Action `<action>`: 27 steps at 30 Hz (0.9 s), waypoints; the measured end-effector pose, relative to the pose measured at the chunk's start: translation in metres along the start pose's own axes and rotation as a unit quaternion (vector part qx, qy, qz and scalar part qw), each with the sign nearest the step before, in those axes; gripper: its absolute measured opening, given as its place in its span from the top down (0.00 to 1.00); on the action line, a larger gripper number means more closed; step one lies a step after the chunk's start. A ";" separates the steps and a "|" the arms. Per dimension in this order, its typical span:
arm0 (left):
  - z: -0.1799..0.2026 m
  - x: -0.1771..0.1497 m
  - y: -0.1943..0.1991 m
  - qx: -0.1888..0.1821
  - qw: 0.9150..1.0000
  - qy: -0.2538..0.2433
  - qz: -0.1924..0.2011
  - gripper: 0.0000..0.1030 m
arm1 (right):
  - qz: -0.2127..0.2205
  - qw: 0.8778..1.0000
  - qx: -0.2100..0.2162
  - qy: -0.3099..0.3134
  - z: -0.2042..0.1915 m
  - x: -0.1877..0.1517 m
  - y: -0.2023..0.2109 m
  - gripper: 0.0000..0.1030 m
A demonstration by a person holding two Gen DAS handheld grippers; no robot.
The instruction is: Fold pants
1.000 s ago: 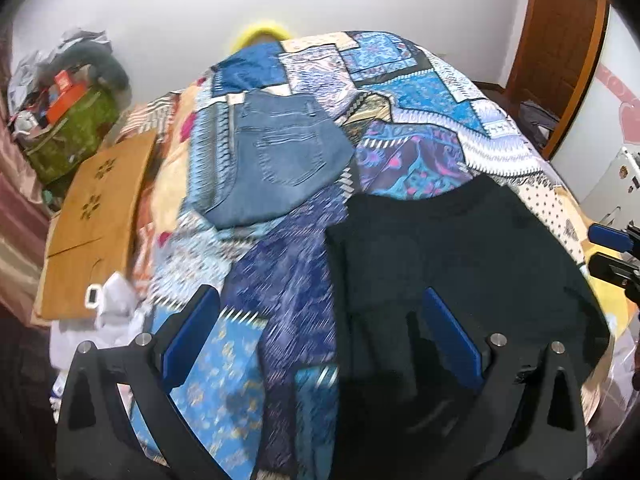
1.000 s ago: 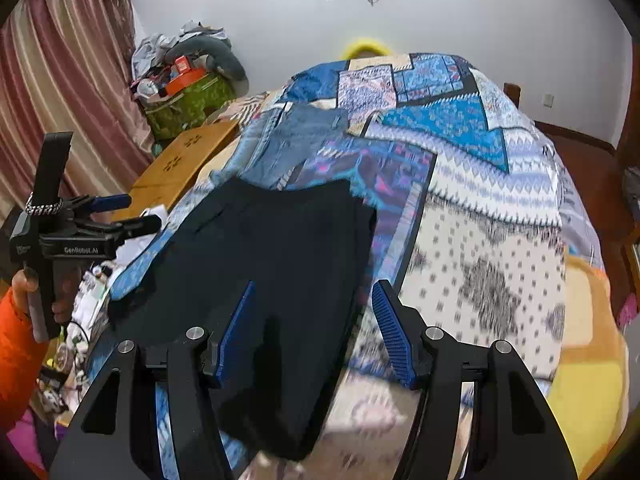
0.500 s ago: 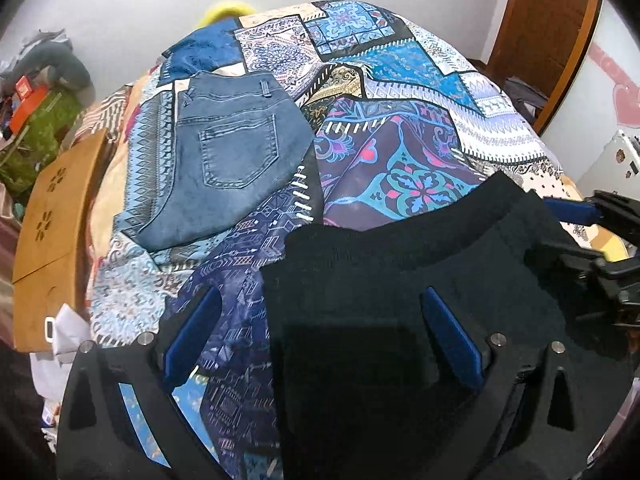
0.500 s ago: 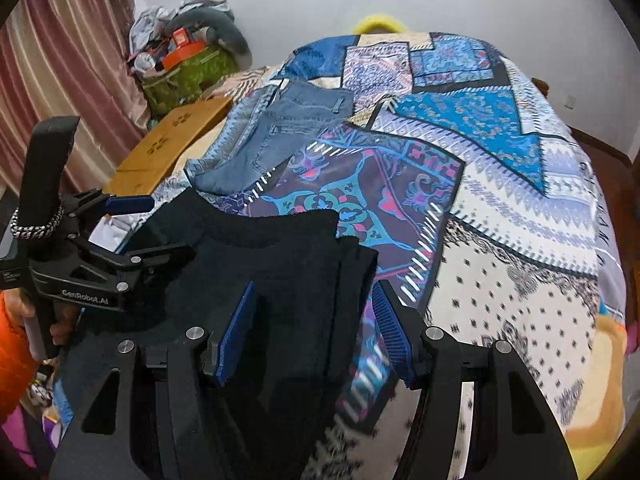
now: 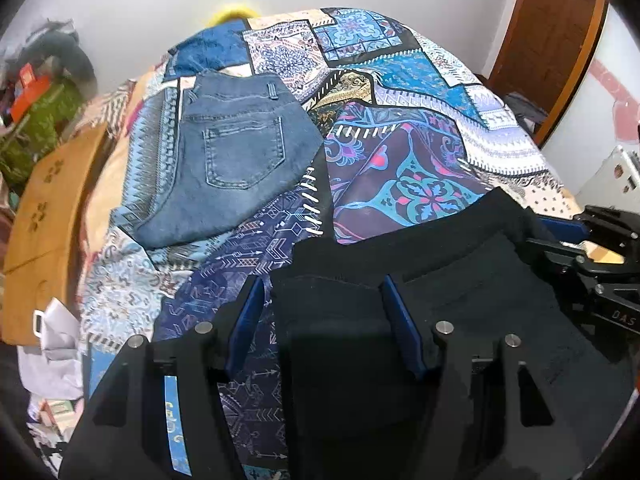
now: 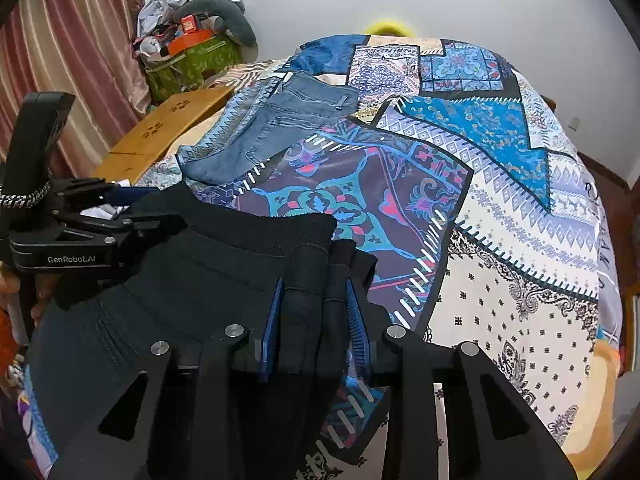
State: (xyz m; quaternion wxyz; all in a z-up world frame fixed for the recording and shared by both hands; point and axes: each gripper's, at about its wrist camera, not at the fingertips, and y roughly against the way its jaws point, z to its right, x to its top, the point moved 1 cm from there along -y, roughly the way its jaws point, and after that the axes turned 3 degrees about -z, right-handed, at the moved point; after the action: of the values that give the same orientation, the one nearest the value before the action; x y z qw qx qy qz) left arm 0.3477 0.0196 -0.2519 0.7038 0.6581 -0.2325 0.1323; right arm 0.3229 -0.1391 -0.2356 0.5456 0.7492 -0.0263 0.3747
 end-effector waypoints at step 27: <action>0.024 -0.067 0.052 0.007 0.999 -0.042 -0.025 0.24 | -0.049 0.997 0.020 0.055 -0.074 -0.041 0.034 0.50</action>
State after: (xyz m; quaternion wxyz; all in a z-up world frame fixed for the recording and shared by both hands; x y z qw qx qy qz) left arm 0.2610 0.0091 -0.2399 0.6922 0.6733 -0.2442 0.0886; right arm 0.2386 -0.1058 -0.2236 0.5485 0.7386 0.0481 0.3889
